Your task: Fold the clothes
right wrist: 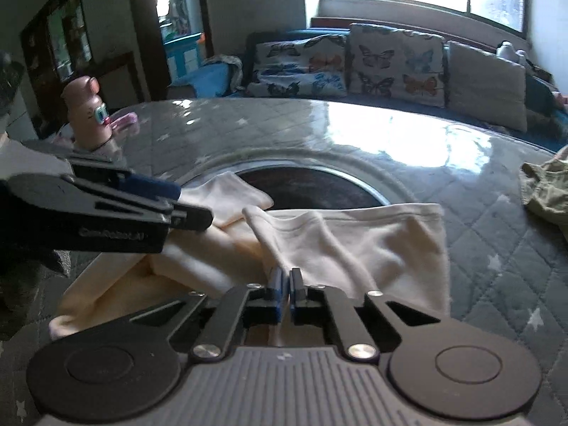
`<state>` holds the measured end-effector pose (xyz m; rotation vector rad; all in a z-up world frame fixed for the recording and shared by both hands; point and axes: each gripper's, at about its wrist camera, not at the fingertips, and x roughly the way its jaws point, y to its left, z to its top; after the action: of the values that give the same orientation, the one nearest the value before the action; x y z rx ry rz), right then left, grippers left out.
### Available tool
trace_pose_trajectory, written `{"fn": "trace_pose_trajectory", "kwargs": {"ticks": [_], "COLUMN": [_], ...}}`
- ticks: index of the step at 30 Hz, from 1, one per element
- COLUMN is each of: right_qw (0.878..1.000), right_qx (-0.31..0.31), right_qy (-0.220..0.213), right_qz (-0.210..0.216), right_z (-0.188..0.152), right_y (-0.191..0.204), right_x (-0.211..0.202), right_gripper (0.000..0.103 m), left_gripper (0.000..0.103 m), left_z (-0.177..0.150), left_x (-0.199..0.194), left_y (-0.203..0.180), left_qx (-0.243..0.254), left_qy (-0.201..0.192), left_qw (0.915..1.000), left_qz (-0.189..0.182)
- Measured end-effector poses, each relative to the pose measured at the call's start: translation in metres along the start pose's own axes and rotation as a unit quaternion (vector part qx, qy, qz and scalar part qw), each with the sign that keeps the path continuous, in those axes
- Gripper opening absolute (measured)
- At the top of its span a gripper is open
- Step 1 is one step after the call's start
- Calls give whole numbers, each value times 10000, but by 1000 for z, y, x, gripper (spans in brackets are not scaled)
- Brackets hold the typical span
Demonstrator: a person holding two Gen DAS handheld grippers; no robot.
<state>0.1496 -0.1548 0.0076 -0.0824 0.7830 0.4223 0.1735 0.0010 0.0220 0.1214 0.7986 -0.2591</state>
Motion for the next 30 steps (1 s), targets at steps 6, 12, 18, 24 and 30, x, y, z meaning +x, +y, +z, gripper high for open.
{"fn": "trace_pose_trajectory", "kwargs": {"ticks": [6,12,18,24,30], "right_qw": [9983,9867,9666,9505,9569], "right_qx": [343,1063,1807,2249,2237], "right_qy": [-347,-678,-630,-582,-530], "right_qz": [-306,-1027,-1705,-2063,-1777], "right_z": [1,-20,-54,-80,-74], "right_y": [-25,-71,-110,-135,-142], "right_x": [-24,-66,-94,-111,-98], "right_gripper": [2,2,2,2,12], "left_gripper": [11,14,45,41,8], "left_z": [-1,4,11,11,9], "left_x": [-1,-5,6,30,27], "left_y": [10,9,-4,-4,12], "left_qx": [-141,-224,-23,-8,-307], "left_qy": [-4,-32,2,263,188], "left_qw": [9998,9996,9996,9995,9993], "left_qz": [-129,-187,-267,-163,-80]}}
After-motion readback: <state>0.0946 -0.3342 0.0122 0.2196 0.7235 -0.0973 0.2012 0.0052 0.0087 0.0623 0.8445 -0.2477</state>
